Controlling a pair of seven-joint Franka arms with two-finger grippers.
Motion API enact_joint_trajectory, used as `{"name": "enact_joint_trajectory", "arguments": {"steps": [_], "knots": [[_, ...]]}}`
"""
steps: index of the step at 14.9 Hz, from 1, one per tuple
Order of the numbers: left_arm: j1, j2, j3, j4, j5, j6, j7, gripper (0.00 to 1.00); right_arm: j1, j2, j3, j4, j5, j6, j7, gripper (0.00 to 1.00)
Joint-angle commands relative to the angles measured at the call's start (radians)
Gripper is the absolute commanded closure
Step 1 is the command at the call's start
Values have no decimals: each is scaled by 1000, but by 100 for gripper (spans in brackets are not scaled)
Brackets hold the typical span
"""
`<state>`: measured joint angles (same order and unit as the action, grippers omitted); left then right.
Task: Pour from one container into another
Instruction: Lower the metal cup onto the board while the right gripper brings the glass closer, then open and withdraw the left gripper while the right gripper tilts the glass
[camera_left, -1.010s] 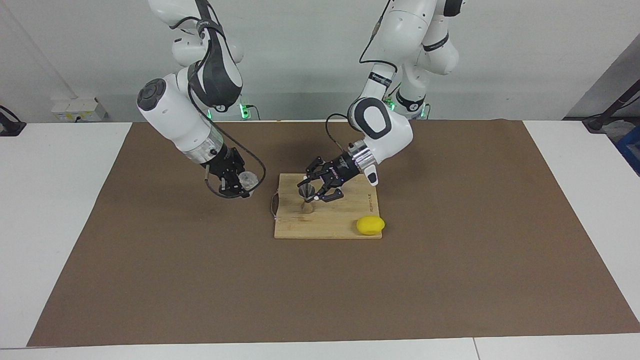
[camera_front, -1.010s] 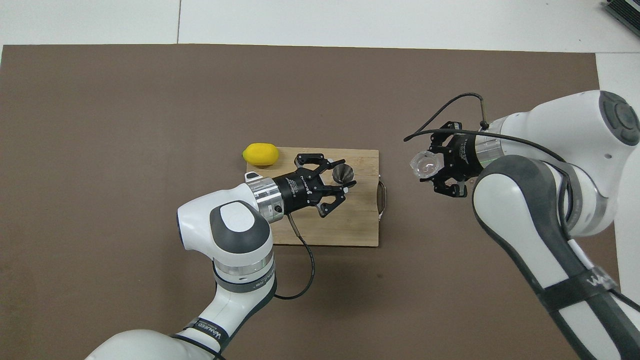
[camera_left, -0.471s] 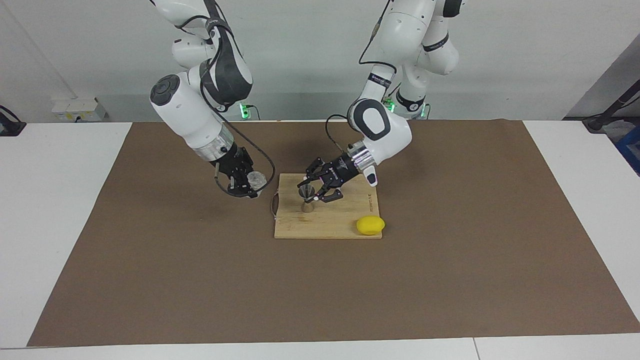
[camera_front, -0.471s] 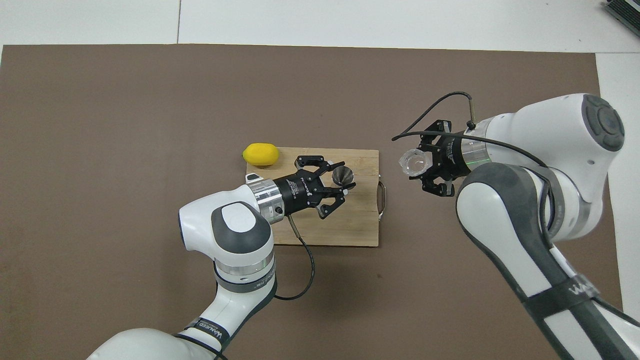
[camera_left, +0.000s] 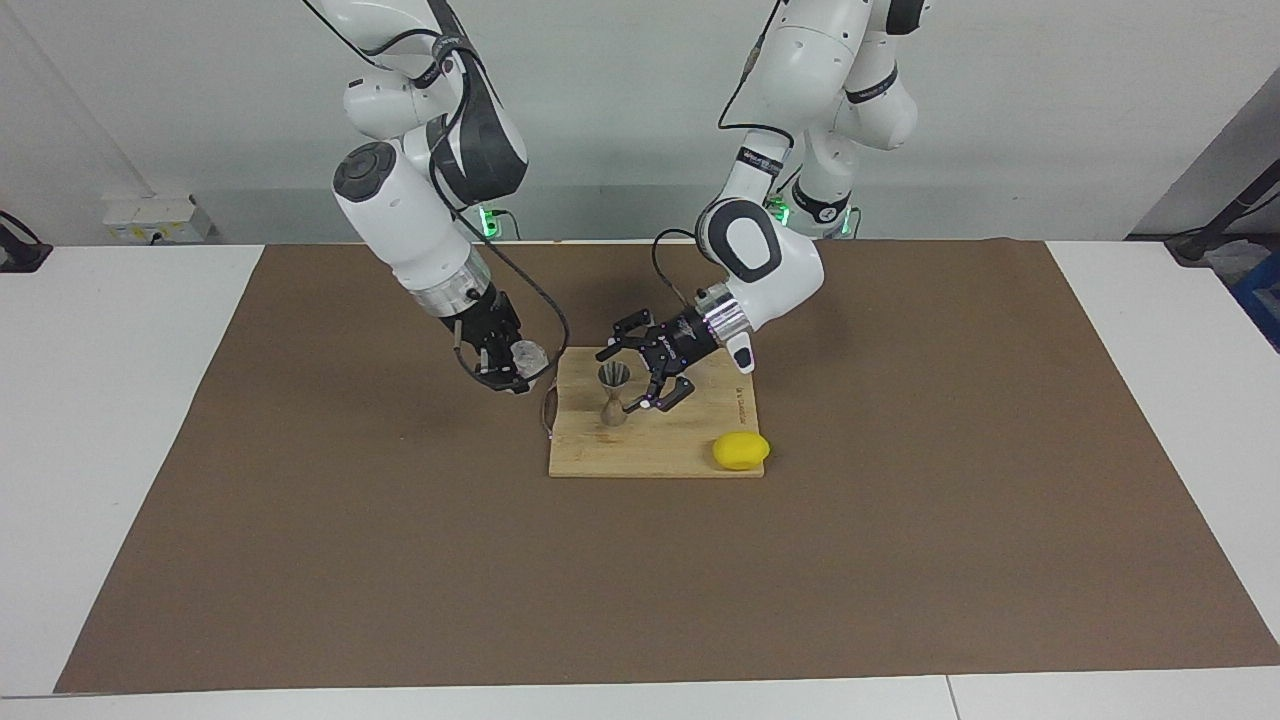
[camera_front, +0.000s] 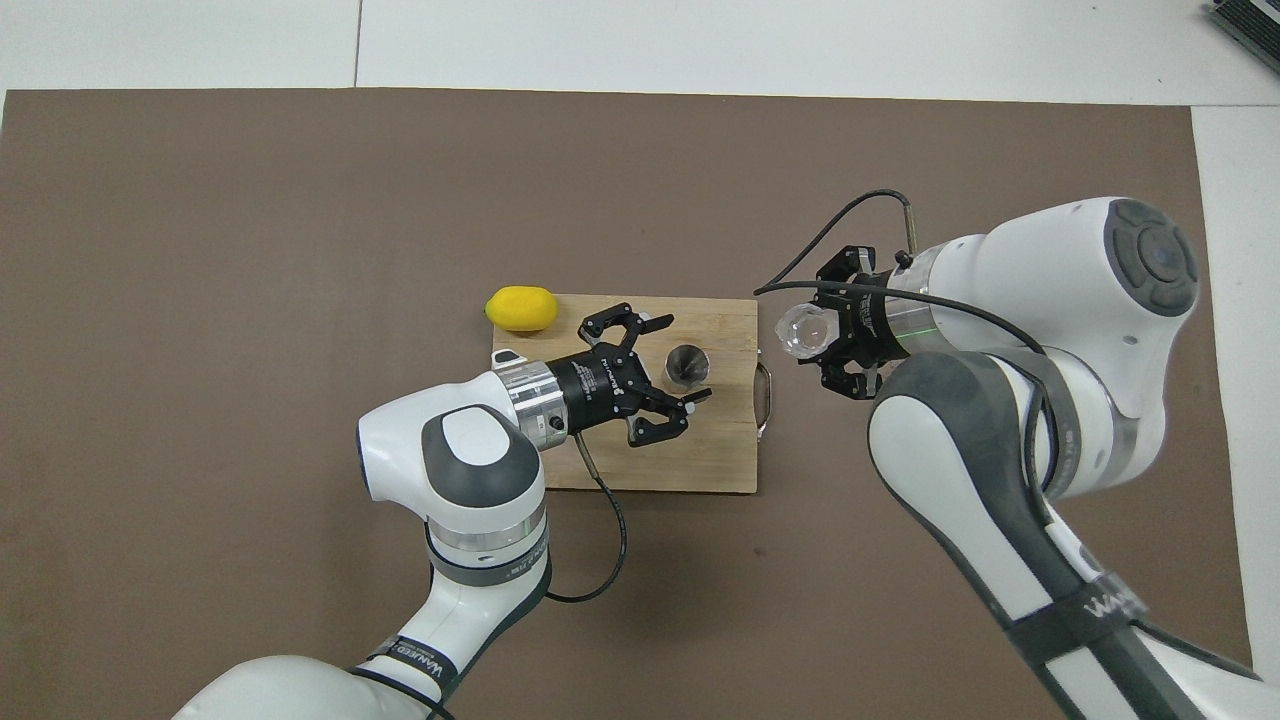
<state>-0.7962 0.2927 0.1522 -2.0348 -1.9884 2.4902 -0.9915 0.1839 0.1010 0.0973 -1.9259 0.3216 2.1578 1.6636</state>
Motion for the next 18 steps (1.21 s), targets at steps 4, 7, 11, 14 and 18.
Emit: {"name": "enact_joint_trajectory", "arguments": {"steps": [4, 7, 11, 14, 18], "knots": [[17, -81, 4, -25, 54, -45, 22, 0, 55, 8, 4, 16, -134, 72, 134, 91], [32, -144, 6, -59, 62, -45, 20, 0, 80, 35, 2, 62, -141, 62, 165, 91], [136, -188, 7, -38, 394, -126, 5, 0, 118, 75, 4, 99, -197, 56, 212, 91], [212, -182, 13, 31, 689, -145, 7, 0, 138, 97, 4, 105, -225, 56, 211, 91], [287, -181, 17, 119, 1041, -145, 8, 0, 143, 100, 4, 100, -323, 36, 202, 91]]}}
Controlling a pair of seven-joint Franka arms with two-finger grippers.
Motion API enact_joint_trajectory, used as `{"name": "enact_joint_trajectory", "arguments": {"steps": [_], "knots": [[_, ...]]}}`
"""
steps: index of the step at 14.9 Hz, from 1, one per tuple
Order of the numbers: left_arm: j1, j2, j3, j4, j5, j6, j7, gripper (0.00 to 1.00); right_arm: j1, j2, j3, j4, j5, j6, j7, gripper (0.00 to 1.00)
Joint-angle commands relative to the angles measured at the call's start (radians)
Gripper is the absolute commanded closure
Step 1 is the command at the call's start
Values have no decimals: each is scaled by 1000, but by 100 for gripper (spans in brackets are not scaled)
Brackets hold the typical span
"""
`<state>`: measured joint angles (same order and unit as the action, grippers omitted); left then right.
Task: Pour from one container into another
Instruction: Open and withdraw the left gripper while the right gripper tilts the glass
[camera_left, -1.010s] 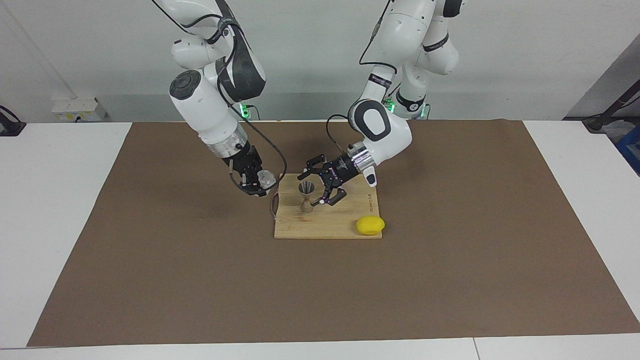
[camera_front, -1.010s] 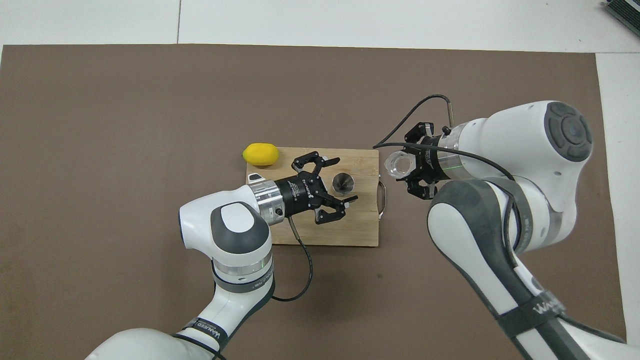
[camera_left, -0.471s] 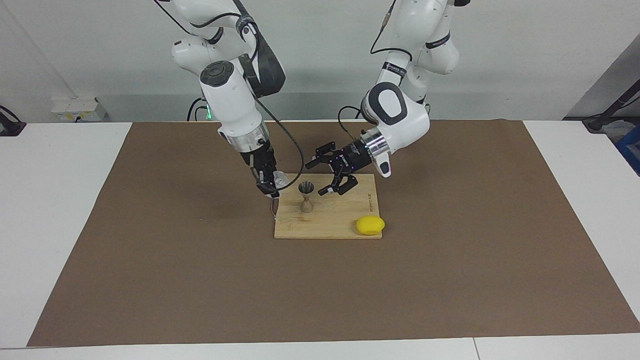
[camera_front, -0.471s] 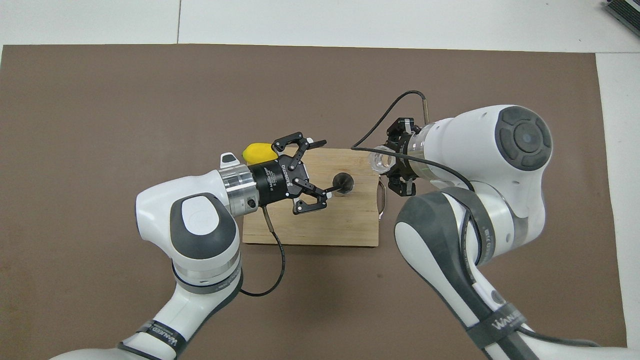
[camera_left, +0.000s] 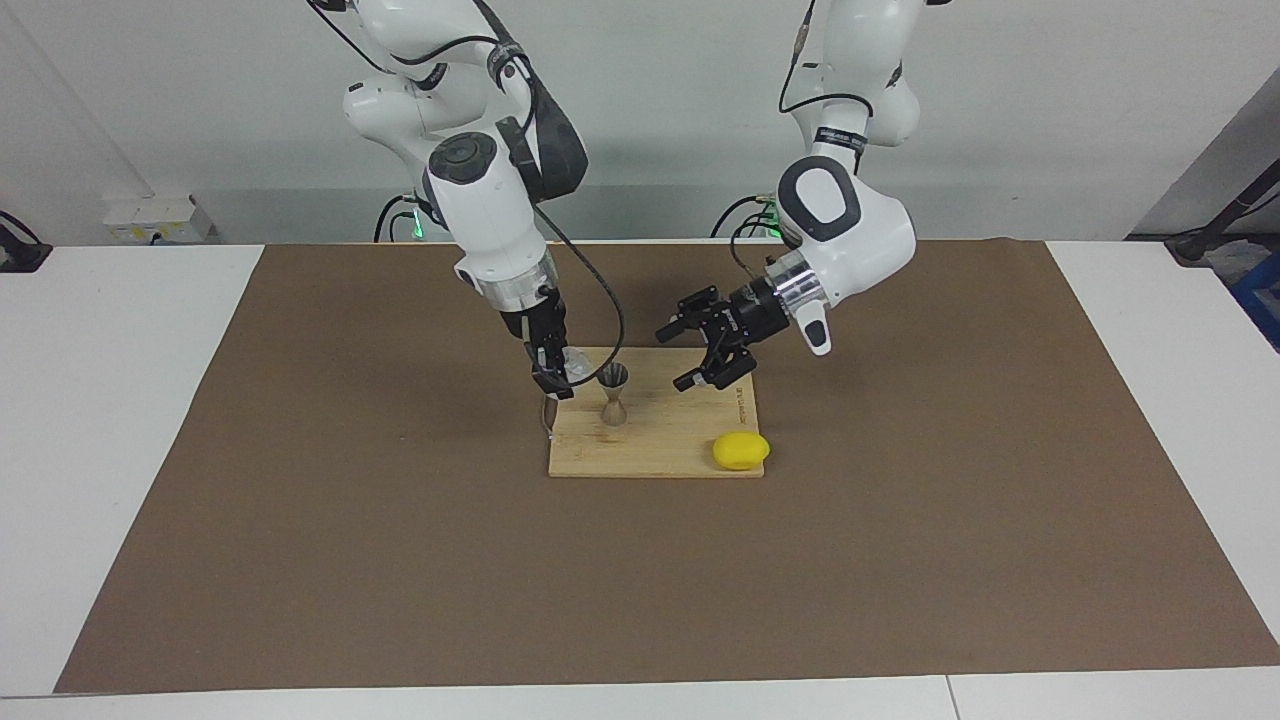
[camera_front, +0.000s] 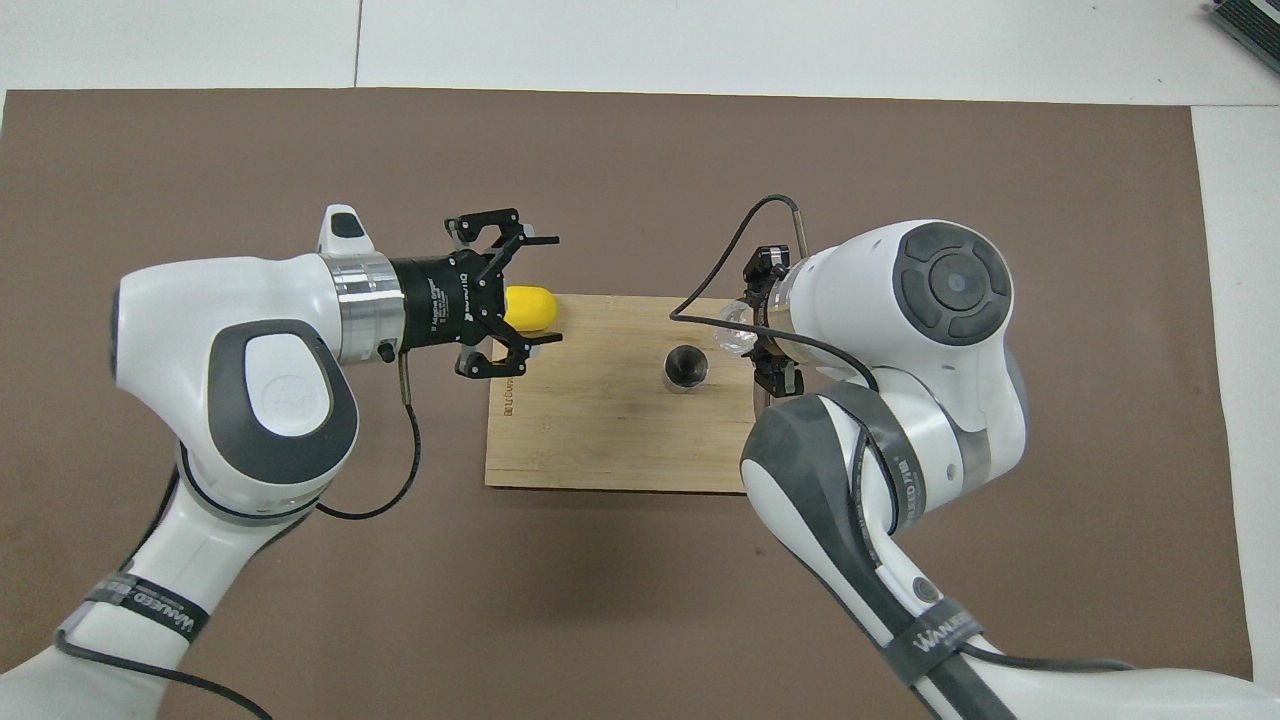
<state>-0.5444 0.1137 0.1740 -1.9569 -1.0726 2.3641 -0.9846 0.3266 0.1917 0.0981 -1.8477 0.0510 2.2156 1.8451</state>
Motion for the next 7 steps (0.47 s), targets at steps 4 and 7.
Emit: {"name": "enact_joint_trajectory", "arguments": {"steps": [4, 7], "knots": [[72, 0, -2, 118, 579, 6, 6, 0, 38, 15, 3, 21, -117, -33, 20, 91], [101, -14, -2, 134, 849, 3, 17, 0, 52, 25, 3, 22, -169, -48, 20, 91]]}}
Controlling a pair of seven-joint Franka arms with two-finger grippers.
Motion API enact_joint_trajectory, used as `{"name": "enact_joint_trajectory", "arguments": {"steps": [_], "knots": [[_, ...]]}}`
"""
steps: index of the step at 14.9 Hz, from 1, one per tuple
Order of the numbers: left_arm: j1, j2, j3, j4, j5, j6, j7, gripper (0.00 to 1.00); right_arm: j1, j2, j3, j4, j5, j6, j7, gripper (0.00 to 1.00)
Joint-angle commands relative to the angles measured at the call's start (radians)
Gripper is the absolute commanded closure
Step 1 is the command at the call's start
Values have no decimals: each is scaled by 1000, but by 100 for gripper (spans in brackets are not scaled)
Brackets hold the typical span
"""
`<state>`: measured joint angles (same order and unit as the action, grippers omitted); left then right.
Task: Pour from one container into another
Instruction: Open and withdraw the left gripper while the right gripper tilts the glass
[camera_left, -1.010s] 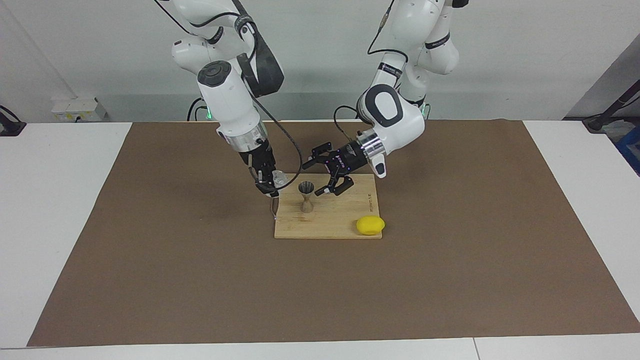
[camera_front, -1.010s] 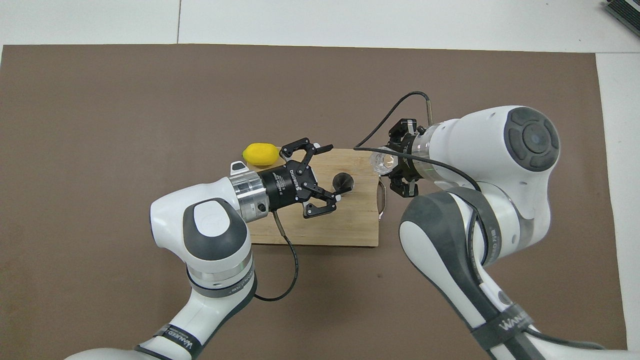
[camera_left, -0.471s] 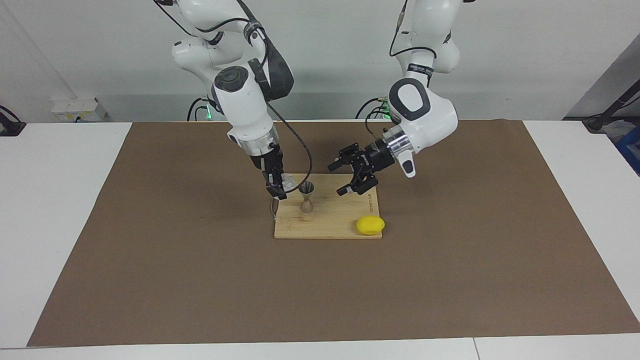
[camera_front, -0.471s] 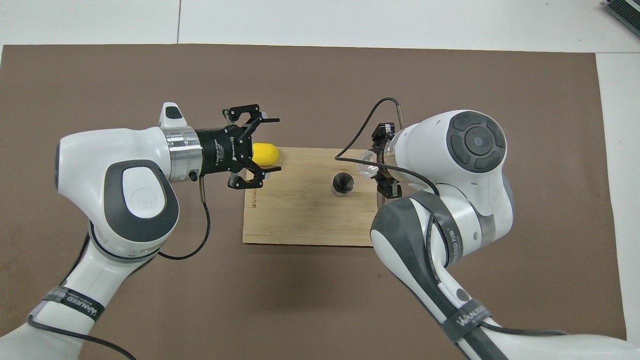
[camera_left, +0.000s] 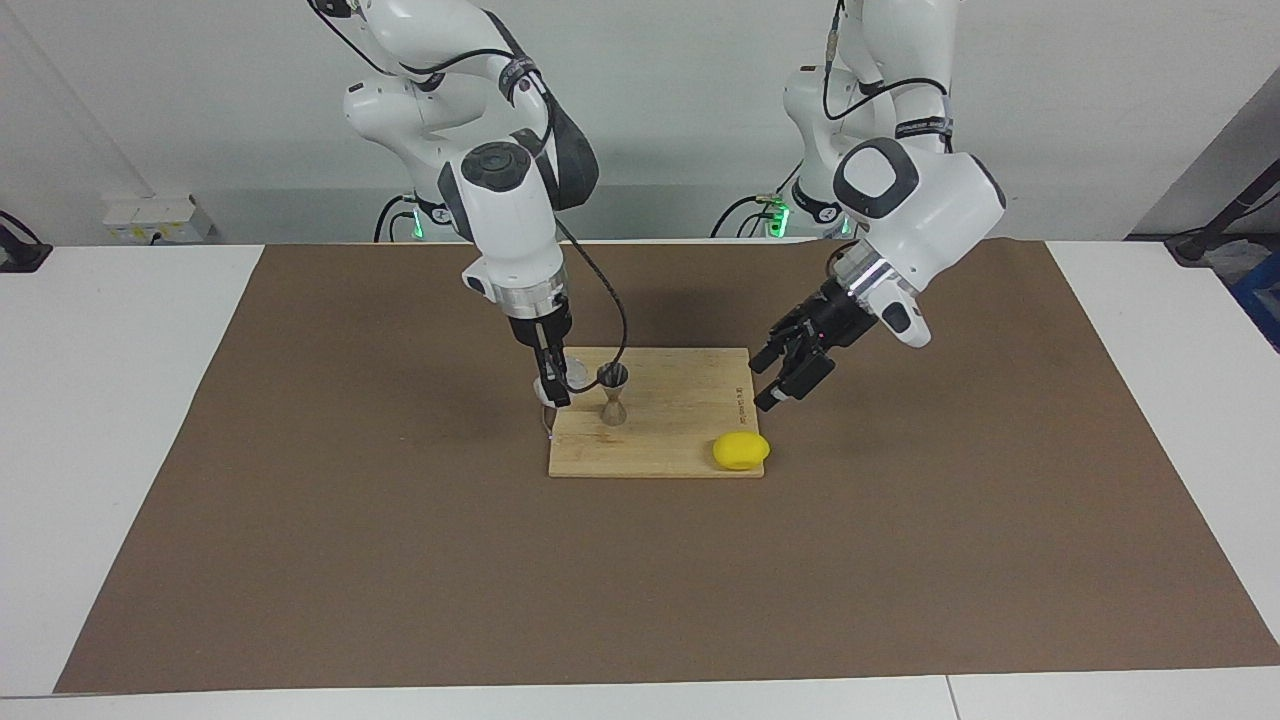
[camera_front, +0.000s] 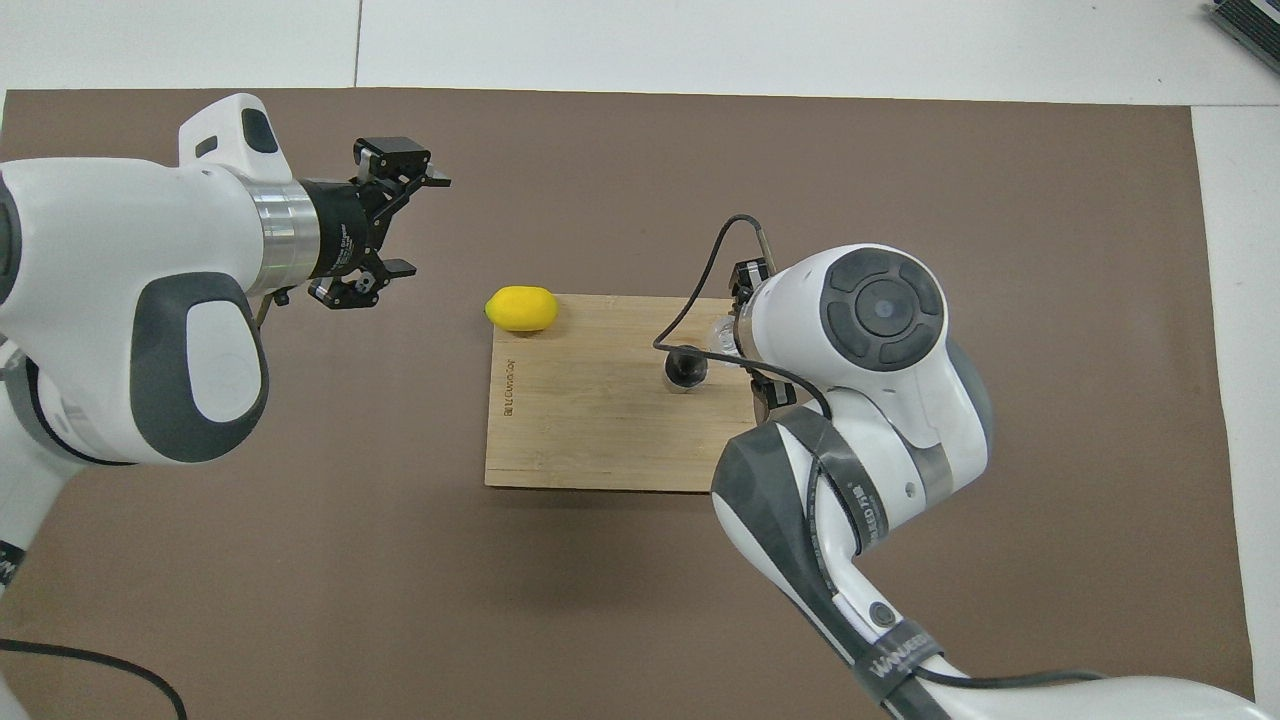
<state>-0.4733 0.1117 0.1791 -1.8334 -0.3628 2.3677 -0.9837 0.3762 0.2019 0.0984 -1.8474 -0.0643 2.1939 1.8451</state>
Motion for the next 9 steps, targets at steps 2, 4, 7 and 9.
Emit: {"name": "enact_joint_trajectory", "arguments": {"steps": [2, 4, 7, 9], "knots": [[73, -43, -7, 14, 191, -13, 60, 0, 4, 13, 4, 20, -68, -26, 20, 91], [125, -75, -6, 20, 193, -48, 188, 0, 22, 13, 3, 20, -74, -26, 22, 90], [197, -112, -7, 25, 193, -157, 446, 0, 35, 10, 3, 16, -114, -28, 22, 90], [232, -130, -6, 25, 193, -235, 622, 0, 36, 8, 3, 14, -129, -28, 23, 90]]}}
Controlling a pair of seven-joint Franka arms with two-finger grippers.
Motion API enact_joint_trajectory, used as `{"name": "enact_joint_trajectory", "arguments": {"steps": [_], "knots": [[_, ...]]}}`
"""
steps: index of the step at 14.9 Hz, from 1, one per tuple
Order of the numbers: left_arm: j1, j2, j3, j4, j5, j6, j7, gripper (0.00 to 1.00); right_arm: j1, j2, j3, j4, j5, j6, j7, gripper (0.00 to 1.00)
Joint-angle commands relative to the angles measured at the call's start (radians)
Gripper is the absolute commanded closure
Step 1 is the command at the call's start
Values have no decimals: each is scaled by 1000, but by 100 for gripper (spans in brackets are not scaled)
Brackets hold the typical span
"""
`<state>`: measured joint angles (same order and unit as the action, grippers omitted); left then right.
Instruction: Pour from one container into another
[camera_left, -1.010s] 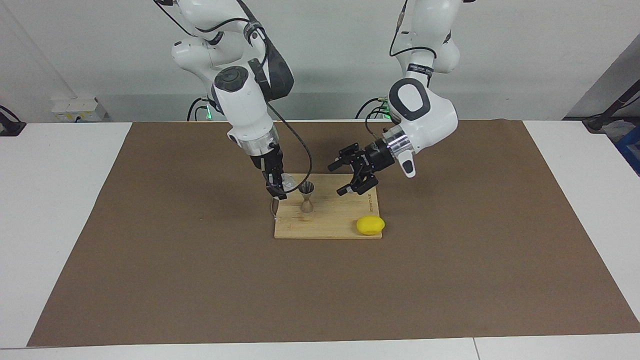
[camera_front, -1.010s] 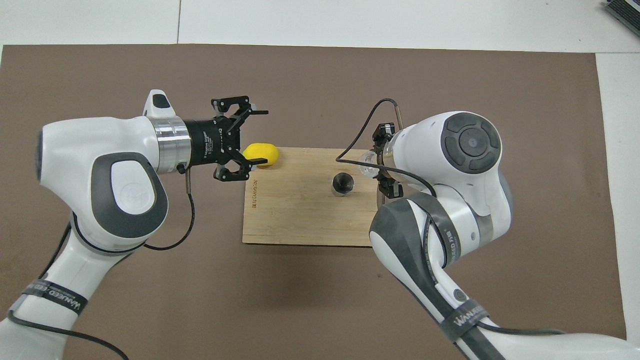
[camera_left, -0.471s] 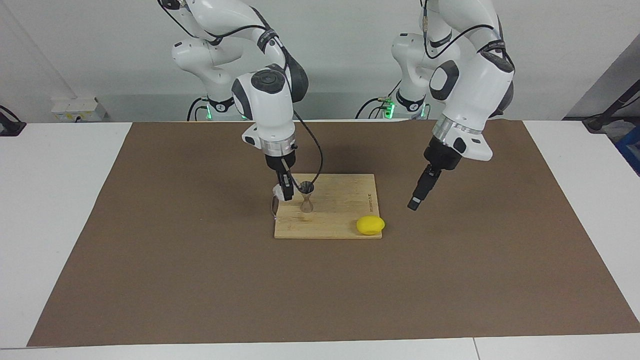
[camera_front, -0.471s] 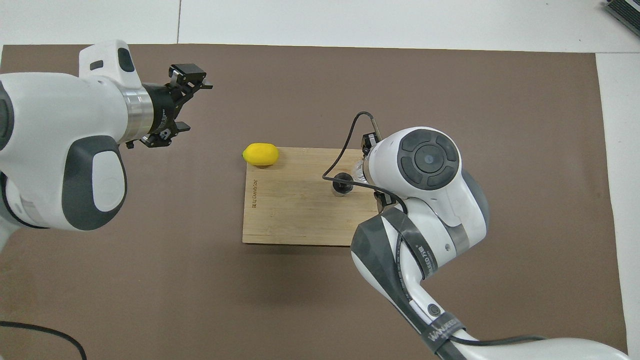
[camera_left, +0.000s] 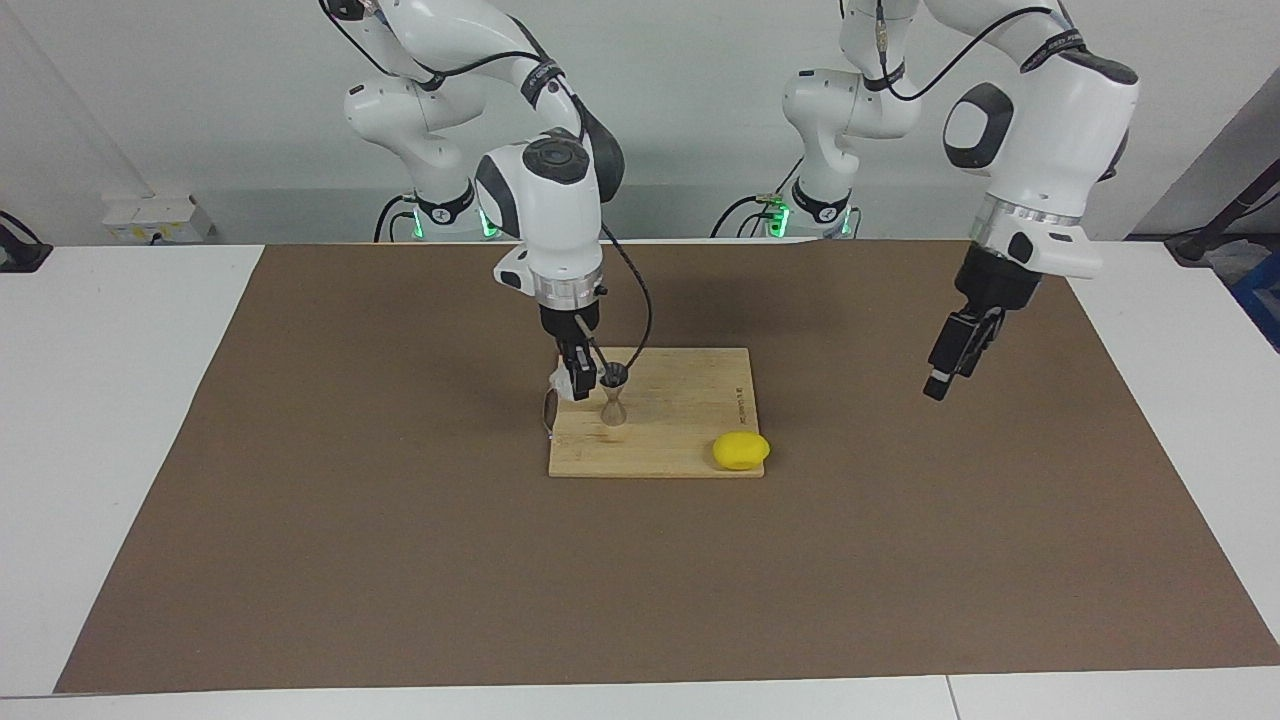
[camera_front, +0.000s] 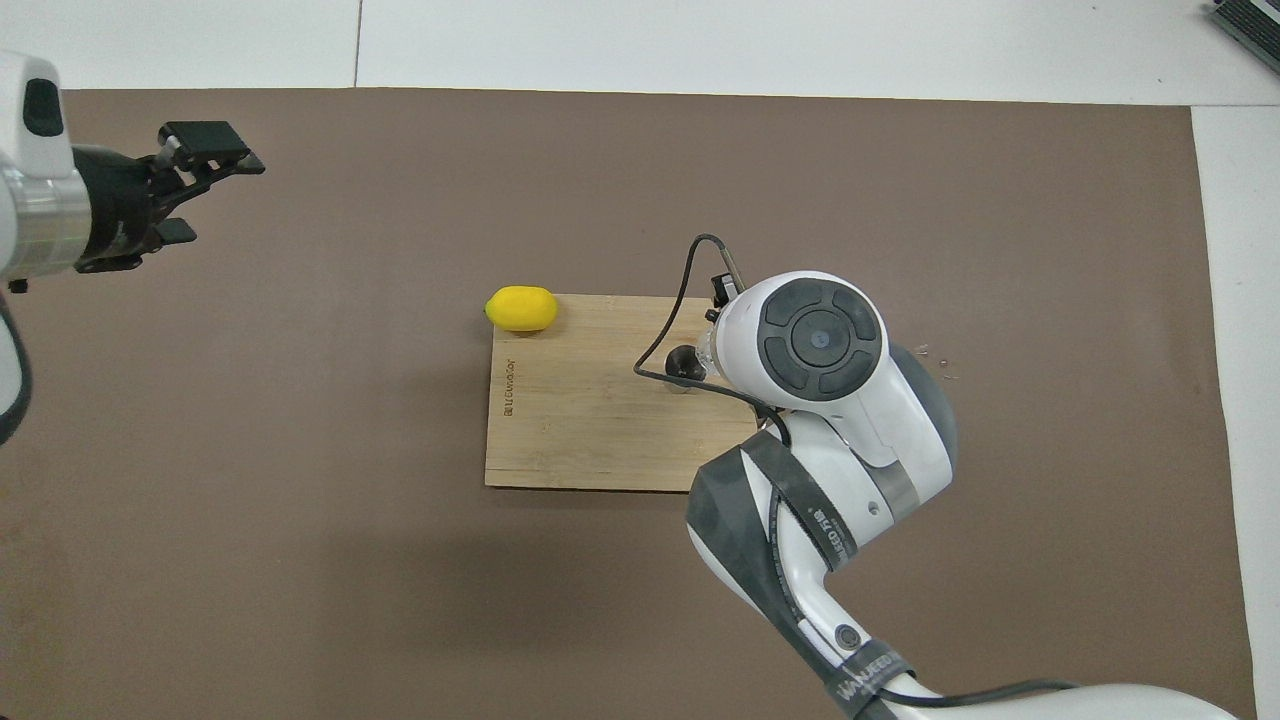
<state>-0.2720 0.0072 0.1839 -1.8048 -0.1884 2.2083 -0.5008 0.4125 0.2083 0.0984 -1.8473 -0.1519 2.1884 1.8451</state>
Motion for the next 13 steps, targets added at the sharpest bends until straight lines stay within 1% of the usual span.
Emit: {"name": "enact_joint_trajectory", "arguments": {"steps": [1, 2, 5, 6, 7, 8, 9, 11, 13], "knots": [[42, -35, -11, 1, 21, -129, 240, 0, 5, 0, 3, 13, -63, -24, 22, 91], [43, -38, -11, 5, 26, -181, 313, 0, 14, 0, 3, 14, -78, -25, 22, 91], [57, -65, -23, 18, 159, -336, 476, 0, 17, -1, 3, 16, -115, -35, 22, 91], [82, -67, -43, 22, 162, -381, 513, 0, 19, -1, 4, 14, -117, -33, 23, 91], [129, -69, -96, 44, 164, -422, 524, 0, 19, -1, 4, 14, -127, -32, 23, 91], [199, -69, -174, 80, 164, -474, 524, 0, 20, -3, 4, 13, -141, -33, 23, 91], [244, -63, -219, 114, 162, -528, 525, 0, 32, -3, 3, 13, -152, -33, 23, 91], [261, -56, -236, 169, 161, -613, 525, 0, 43, -1, 3, 11, -188, -36, 25, 91], [273, -61, -242, 182, 155, -641, 525, 0, 43, -1, 3, 10, -193, -38, 25, 91]]}}
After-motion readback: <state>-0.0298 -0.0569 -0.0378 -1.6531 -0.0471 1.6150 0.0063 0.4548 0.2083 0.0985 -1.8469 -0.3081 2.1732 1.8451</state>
